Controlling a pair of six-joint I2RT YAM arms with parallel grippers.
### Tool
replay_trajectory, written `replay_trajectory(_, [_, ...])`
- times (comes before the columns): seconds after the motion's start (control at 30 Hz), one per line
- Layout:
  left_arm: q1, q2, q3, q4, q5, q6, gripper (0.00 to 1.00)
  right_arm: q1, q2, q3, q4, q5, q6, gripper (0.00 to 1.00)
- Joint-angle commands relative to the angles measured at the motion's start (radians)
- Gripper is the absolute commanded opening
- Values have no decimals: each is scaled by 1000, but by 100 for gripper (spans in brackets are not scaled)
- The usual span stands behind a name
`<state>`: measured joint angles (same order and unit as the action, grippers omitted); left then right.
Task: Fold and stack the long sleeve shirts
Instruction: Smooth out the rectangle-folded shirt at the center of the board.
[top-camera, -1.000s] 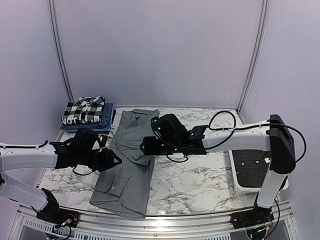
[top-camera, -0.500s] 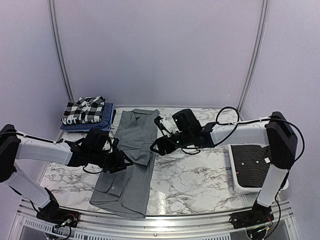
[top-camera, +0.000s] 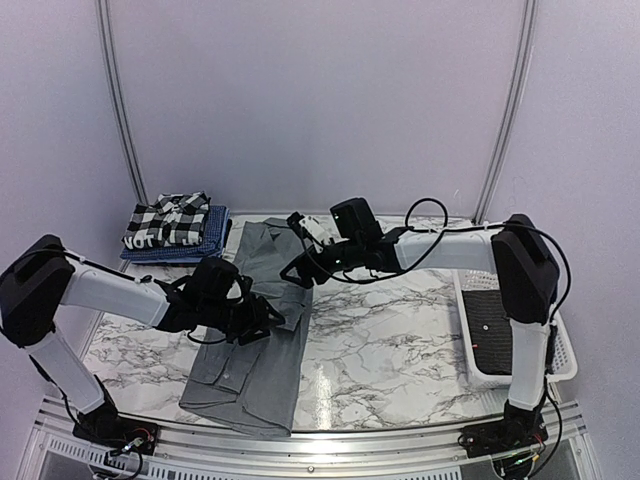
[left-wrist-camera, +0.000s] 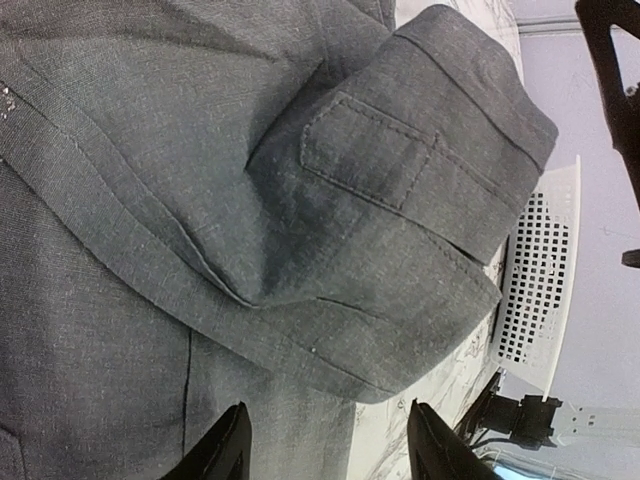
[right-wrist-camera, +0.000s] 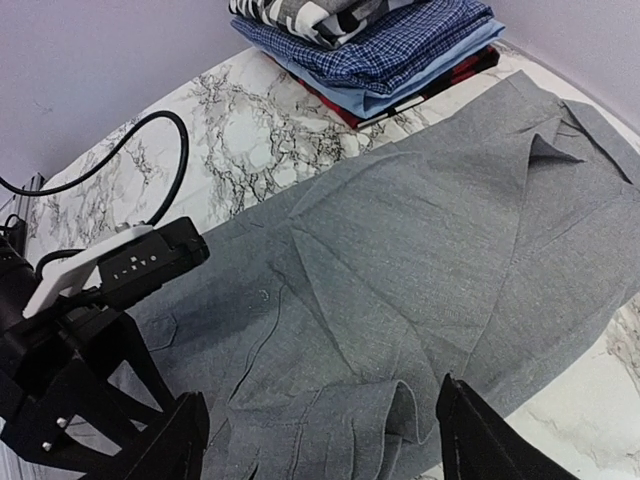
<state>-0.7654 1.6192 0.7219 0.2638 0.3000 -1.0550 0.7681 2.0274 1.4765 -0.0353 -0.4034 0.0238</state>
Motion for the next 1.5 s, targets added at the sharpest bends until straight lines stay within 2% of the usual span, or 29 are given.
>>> replay_trajectory(0.0, [-8, 31, 34, 66, -33, -51, 54, 4, 9, 59, -64, -62, -22, 74])
replay_trajectory(0.13, [-8, 42, 35, 109, -45, -74, 54, 13, 16, 63, -103, -76, -22, 73])
replay_trajectory(0.3, [-10, 47, 50, 137, -51, -84, 48, 16, 49, 93, -150, -90, 2, 71])
replay_trajectory(0.53, [-10, 26, 62, 140, -38, -93, 17, 19, 37, 117, -228, -92, 50, 67])
replay_trajectory(0.73, [8, -40, 45, 140, 13, -119, 0, 41, -8, 133, -322, -108, 69, 66])
replay_trajectory(0.93, [33, -89, 12, 111, 63, -123, 1, 71, -37, 145, -388, -82, 83, 66])
replay_trajectory(1.07, [26, -70, -43, 107, 90, -106, 15, 61, -42, 127, -398, 34, 66, 65])
replay_trajectory(1.2, [-11, -39, -59, 107, 85, -104, 32, 27, -37, 105, -377, 57, 35, 68])
replay_trajectory(1.37, [-45, -23, -78, 115, 45, -114, 48, 2, -38, 72, -321, 15, -22, 74])
replay_trajectory(1.47, [-54, 5, -60, 125, 32, -109, 53, 2, -8, 95, -321, -39, -68, 75])
